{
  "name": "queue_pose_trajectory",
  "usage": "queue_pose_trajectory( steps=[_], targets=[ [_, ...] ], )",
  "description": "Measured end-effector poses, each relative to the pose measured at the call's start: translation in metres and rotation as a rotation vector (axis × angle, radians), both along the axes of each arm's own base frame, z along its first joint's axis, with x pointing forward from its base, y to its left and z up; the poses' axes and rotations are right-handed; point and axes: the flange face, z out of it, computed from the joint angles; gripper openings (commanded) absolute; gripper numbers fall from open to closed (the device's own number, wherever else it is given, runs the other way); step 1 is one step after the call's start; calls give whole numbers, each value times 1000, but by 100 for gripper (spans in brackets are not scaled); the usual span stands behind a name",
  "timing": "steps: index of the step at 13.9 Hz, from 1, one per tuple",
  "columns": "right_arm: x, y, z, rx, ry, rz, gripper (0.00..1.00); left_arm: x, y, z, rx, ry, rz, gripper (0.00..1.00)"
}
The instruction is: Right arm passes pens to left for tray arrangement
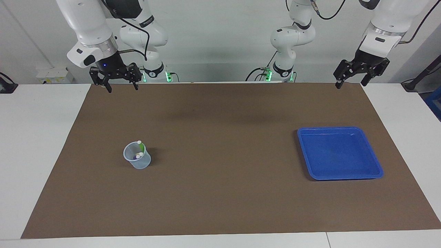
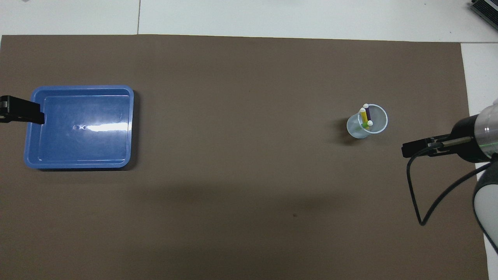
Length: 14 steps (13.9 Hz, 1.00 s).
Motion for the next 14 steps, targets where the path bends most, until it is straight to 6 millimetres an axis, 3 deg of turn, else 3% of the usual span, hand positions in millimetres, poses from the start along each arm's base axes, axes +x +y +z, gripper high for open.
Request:
queue_pose_trajectory(
  steps=[8, 14],
  targets=[
    [-10, 2, -27, -6, -25, 1, 100, 0, 0, 0, 0, 0, 0, 100],
    [11, 5, -61, 4, -128, 5, 100, 0, 0, 0, 0, 0, 0, 100]
  ],
)
